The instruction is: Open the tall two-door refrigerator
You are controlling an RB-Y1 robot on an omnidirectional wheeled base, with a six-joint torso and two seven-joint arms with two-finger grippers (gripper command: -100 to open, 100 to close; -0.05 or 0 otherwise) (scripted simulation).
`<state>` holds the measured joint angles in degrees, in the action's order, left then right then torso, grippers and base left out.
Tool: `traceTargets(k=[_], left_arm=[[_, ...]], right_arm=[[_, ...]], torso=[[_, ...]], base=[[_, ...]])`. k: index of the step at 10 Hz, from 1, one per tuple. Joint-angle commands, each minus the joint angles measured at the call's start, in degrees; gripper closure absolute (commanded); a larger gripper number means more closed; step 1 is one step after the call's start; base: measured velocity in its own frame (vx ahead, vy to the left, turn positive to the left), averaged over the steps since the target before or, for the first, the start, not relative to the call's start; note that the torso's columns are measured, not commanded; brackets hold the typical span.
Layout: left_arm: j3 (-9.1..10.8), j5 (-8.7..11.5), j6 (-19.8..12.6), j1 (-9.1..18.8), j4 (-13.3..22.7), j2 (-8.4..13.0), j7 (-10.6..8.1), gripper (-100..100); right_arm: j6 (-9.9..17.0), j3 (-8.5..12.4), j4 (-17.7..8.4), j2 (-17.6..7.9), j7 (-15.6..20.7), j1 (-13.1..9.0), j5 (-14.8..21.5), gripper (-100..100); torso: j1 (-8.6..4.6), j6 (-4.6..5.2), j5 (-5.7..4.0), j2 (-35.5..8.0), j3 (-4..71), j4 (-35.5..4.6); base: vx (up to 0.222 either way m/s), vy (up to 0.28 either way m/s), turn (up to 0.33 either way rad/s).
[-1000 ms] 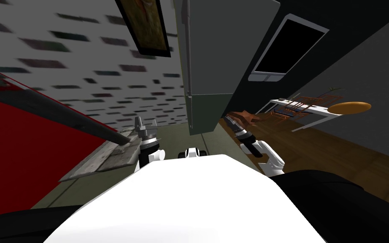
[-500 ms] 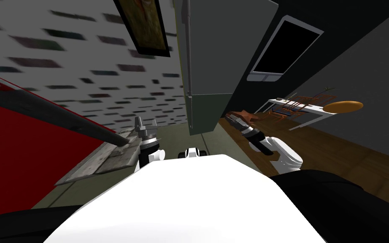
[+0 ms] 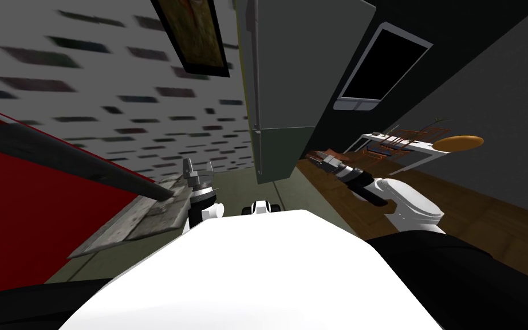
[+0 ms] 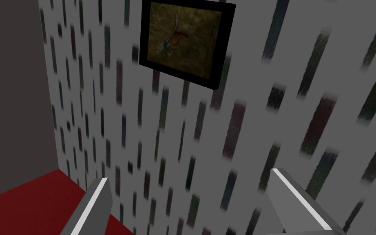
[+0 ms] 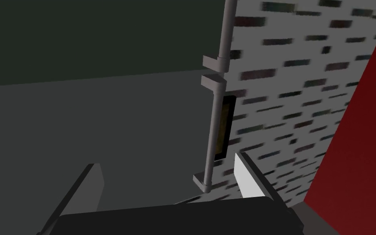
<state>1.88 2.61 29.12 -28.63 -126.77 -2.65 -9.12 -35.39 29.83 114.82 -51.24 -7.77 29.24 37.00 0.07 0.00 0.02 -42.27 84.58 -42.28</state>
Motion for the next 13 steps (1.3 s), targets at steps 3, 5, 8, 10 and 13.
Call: traceTargets(k=[3,5,8,10,13], left_arm=[[0.0,0.0,0.0,0.0,0.0,0.0,0.0,0],[0.0,0.0,0.0,0.0,0.0,0.0,0.0,0],[0.0,0.0,0.0,0.0,0.0,0.0,0.0,0],[0.0,0.0,0.0,0.0,0.0,0.0,0.0,0],[0.0,0.0,0.0,0.0,0.0,0.0,0.0,0]], right_arm=[[-2.2,5.5,-2.1,-7.8,-0.2,0.5,5.3,-100],[-3.5,8.2,-3.4,-10.7,-0.3,0.7,8.0,-100],[-4.8,11.6,-4.9,-15.0,-0.4,0.9,11.2,-100],[-4.8,12.2,-4.9,-17.4,-0.4,0.9,11.6,-100],[-6.1,15.5,-6.4,-21.8,-0.4,1.1,14.7,-100]], torso=[[-0.06,0.02,-0.02,0.0,0.0,0.0],[-0.12,-0.01,-0.04,0.0,0.0,0.0],[-0.1,-0.01,-0.03,0.0,0.0,0.0],[-0.03,-0.01,-0.01,0.0,0.0,0.0],[-0.03,-0.01,0.0,0.0,0.0,0.0]], base=[[0.014,0.032,-0.031],[0.014,0.027,-0.021],[0.021,0.031,-0.026],[0.02,0.034,-0.019],[0.026,0.037,-0.028]])
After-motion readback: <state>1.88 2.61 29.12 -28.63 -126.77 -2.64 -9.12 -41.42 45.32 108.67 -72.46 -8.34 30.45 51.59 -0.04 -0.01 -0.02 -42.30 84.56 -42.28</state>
